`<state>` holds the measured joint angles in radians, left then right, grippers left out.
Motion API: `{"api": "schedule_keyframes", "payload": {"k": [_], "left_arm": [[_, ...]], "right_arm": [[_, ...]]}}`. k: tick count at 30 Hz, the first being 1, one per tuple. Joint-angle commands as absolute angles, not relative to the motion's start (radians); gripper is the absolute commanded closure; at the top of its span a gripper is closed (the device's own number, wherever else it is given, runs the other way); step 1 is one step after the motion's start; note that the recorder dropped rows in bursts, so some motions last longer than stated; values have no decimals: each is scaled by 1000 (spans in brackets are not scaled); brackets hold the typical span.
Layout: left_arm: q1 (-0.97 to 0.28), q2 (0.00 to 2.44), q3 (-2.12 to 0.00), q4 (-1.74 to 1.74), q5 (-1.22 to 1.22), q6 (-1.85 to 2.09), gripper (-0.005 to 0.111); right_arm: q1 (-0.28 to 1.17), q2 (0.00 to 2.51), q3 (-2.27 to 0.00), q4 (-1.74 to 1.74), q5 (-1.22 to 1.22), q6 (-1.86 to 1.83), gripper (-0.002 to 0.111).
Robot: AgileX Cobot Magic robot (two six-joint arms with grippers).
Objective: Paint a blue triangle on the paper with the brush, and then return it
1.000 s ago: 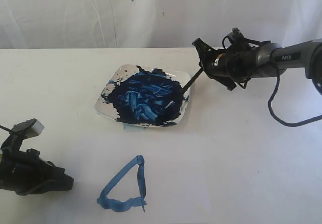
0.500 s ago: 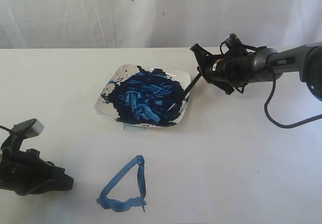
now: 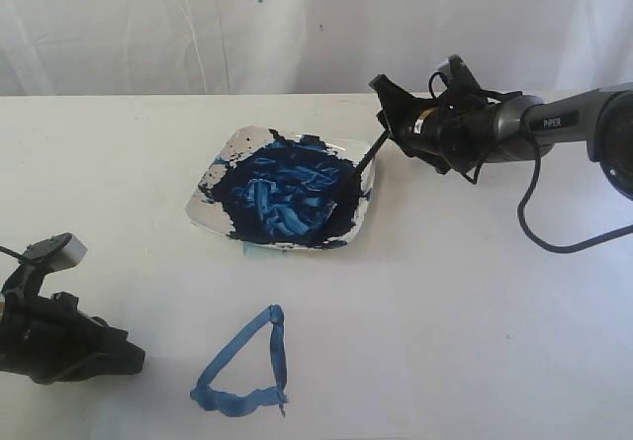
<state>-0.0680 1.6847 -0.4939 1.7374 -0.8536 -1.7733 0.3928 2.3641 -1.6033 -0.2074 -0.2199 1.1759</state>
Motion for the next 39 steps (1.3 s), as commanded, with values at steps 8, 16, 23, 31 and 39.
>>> {"api": "schedule_keyframes", "payload": {"k": [8,16,23,31,39], "left_arm": [[-72,1676,-488,1744,-841,-1772,107],[-72,1676,-488,1744,-841,-1772,107],[-72,1676,-488,1744,-841,-1772,107],[-72,1676,-488,1744,-841,-1772,107],[-72,1676,-488,1744,-841,-1772,107]], "right_arm": [[397,2362,-1606,-219,-229,1057,56],[398,2312,-1606,-274,-125,1039,56],[376,2246,-1606,-293,56,1023,56],[364,2130,-1603,-293,210,789,67],[358,1991,-1588,-300,399,727,102]]}}
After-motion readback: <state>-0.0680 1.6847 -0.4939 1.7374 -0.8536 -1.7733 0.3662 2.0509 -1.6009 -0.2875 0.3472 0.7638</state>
